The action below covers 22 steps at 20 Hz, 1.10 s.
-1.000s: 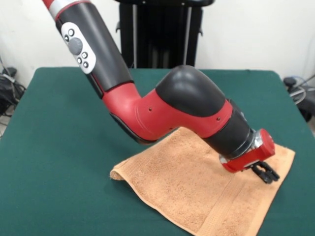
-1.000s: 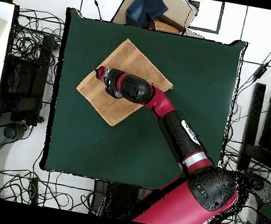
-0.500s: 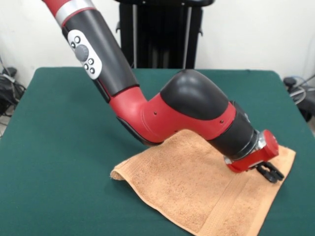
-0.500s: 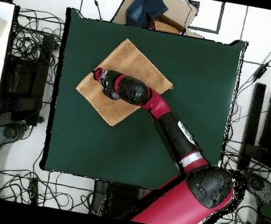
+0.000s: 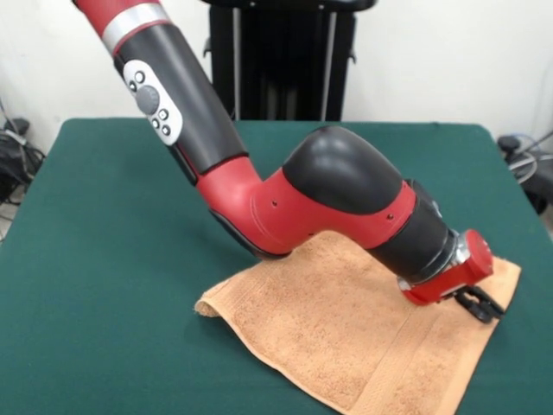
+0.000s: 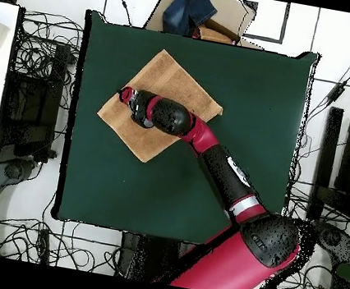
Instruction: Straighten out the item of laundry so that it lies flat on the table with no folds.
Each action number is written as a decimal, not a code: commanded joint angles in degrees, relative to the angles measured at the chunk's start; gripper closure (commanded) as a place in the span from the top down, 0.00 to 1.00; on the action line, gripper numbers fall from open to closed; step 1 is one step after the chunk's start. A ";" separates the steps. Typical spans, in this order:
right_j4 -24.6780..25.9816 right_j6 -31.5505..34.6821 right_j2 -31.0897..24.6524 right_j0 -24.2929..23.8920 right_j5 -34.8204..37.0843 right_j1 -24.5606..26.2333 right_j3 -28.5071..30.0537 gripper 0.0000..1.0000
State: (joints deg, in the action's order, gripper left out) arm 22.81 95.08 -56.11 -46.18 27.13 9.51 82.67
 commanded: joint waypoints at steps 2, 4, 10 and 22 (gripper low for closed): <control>2.43 -6.77 2.02 4.09 -3.13 7.18 -9.65 0.00; 2.32 -6.42 1.68 4.45 -3.80 8.28 -10.05 0.00; 3.09 -4.96 0.71 5.74 -6.64 10.17 -10.58 0.00; 2.15 -1.26 2.48 6.26 -6.32 5.00 -7.26 0.00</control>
State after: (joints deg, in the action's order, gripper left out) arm 22.82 95.08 -58.63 -42.36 23.00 13.09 80.25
